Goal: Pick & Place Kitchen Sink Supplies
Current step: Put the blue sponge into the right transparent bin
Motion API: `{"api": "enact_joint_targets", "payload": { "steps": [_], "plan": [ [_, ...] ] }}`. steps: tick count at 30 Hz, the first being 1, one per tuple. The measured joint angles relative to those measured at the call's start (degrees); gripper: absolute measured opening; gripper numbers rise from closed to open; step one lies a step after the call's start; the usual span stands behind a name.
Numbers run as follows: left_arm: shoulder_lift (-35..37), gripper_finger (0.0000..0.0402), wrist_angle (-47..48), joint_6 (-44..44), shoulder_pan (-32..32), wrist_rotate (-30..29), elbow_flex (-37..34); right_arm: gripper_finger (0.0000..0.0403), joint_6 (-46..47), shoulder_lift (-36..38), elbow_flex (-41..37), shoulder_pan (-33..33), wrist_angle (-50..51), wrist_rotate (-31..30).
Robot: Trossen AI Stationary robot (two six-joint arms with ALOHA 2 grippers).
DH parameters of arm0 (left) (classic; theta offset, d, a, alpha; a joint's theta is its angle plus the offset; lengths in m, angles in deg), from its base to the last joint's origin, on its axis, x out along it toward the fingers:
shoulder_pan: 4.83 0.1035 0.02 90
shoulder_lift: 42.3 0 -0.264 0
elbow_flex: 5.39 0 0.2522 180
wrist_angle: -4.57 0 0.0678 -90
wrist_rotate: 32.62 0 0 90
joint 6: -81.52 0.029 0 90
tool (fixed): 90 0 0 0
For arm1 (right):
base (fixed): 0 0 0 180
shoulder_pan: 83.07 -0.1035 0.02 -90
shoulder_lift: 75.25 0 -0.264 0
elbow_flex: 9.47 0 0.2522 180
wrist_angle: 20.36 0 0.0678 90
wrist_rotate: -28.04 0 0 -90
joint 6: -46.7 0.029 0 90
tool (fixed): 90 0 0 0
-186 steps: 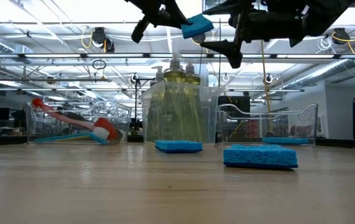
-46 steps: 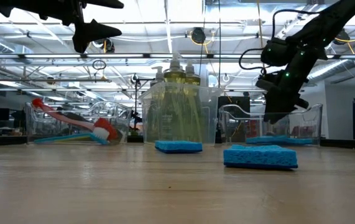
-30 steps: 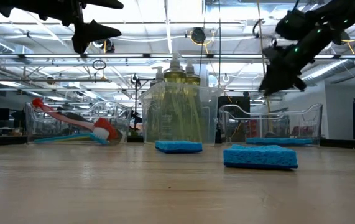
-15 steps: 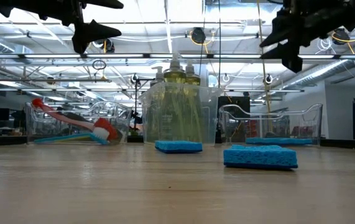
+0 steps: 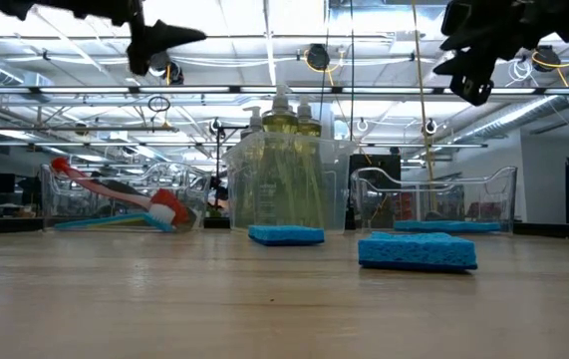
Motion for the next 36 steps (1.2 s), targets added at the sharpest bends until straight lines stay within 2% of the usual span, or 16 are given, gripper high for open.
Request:
{"api": "enact_joint_targets", "payload": {
  "steps": [5, 12, 14, 18, 23, 30, 33, 36],
  "plan": [
    [-8.9, 0.0283, 2.7, -1.0, -0.6, -0.4, 7.4, 0.0125, -3.4, 1.8, 0.0, 0.1, -0.3, 1.7],
    [-23.2, 0.0283, 26.4, -9.5, -0.5, -0.4, 22.3, 0.0125, -5.3, 4.4, 0.0, 1.9, -0.3, 1.6],
    [-26.3, 0.0283, 30.2, -13.8, -0.5, -0.4, 24.6, 0.0125, -5.6, 5.0, 0.0, 2.3, -0.4, 1.6],
    [-30.8, 0.0283, 29.2, -22.0, -0.4, -0.4, 25.7, 0.0125, -5.6, 5.8, 0.0, 3.2, -0.3, 1.6],
    [-35.8, 0.0283, 24.5, -27.6, -0.4, 0.1, 25.7, 0.0125, -5.9, 6.1, 0.0, 3.9, -0.4, 1.6],
    [-38.8, 0.0283, 16.3, -30.1, 0.4, 0.7, 25.7, 0.0125, -6.3, 6.4, 0.0, 4.0, -0.4, 1.6],
    [-38.9, 0.0283, 20.0, -36.5, 1.9, 2.6, 25.7, 0.0125, -6.3, 6.7, 0.0, 4.0, -0.3, 1.6],
    [-39.0, 0.0283, 26.2, -41.9, 2.3, 0.9, 25.7, 0.0125, -6.0, 7.0, 0.0, 4.0, -0.3, 1.6]
  ]
}}
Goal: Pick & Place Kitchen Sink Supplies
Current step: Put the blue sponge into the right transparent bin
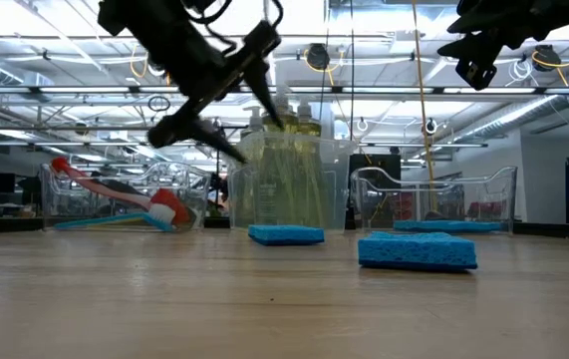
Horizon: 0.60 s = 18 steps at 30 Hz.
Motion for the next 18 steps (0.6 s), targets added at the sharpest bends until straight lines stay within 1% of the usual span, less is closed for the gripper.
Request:
{"api": "enact_joint_targets", "payload": {
  "steps": [3, 8, 10, 13, 18],
  "plan": [
    [0.0, 0.0283, 5.1, -3.6, 0.0, -0.8, 0.0, 0.0125, 0.0, 0.0, 0.0, 0.0, 0.0, -0.2],
    [-1.1, 0.0283, 5.7, -6.7, 0.0, -1.3, 0.5, 0.0125, 0.1, 0.0, 0.0, 0.0, 0.0, -0.2],
    [-2.4, 0.0283, 8.8, -7.8, 0.0, -1.3, 2.0, 0.0125, 0.2, 0.0, 0.0, 0.0, -0.1, -0.3],
    [-6.5, 0.0283, 14.6, -8.9, 0.3, -1.5, 7.4, 0.0125, 0.2, 0.0, 0.0, 0.1, -1.0, -0.4],
    [-15.1, 0.0283, 30.3, -9.5, 2.1, -0.6, 17.1, 0.0125, 0.3, -0.1, 0.0, 0.3, -1.3, -1.1]
  ]
}}
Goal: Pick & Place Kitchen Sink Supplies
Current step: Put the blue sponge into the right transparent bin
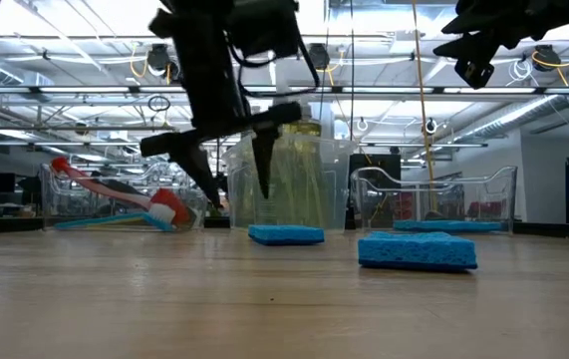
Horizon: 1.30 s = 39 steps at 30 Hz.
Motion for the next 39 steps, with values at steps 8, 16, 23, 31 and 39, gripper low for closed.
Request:
{"api": "enact_joint_targets", "payload": {
  "steps": [8, 16, 23, 31, 39],
  "plan": [
    [-4.4, 0.0283, -3.8, 1.9, 2.3, 5.4, 2.5, 0.0125, 0.1, 0.0, 0.0, 0.0, 0.0, -0.6],
    [-4.3, 0.0283, -6.2, 2.8, 3.2, 4.7, 2.5, 0.0125, 0.1, 0.0, 0.0, 0.1, 0.0, -0.5],
    [-4.3, 0.0283, -5.9, 3.0, 3.0, 4.7, 2.5, 0.0125, 0.1, 0.0, 0.0, 0.1, 0.0, -0.5],
    [-4.3, 0.0283, -4.7, 3.4, 2.9, 3.0, 2.5, 0.0125, 0.1, 0.0, 0.0, 0.1, 0.0, -0.5],
    [-4.3, 0.0283, -3.9, 4.3, 2.9, 2.5, 2.5, 0.0125, 0.1, 0.0, 0.0, 0.1, 0.0, -0.5]
  ]
}}
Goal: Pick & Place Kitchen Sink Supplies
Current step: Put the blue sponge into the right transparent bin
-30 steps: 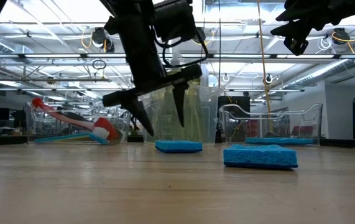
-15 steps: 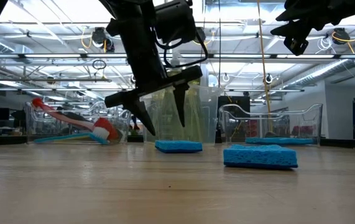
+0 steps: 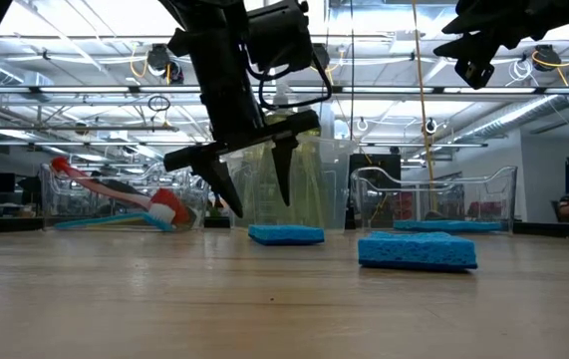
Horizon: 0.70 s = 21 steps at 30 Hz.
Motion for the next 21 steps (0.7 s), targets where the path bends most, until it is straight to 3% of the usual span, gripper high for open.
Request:
{"api": "enact_joint_targets", "payload": {
  "steps": [11, 21],
  "plan": [
    [-0.6, 0.0282, -0.3, -0.4, 0.3, -1.3, -0.2, 0.0125, 0.0, 0.0, 0.0, 0.0, 0.0, -0.1],
    [-6.0, 0.0281, -3.3, -2.3, 0.7, 7.9, -0.1, 0.0125, 0.2, 0.0, 0.0, 0.0, 0.0, -0.2]
  ]
}}
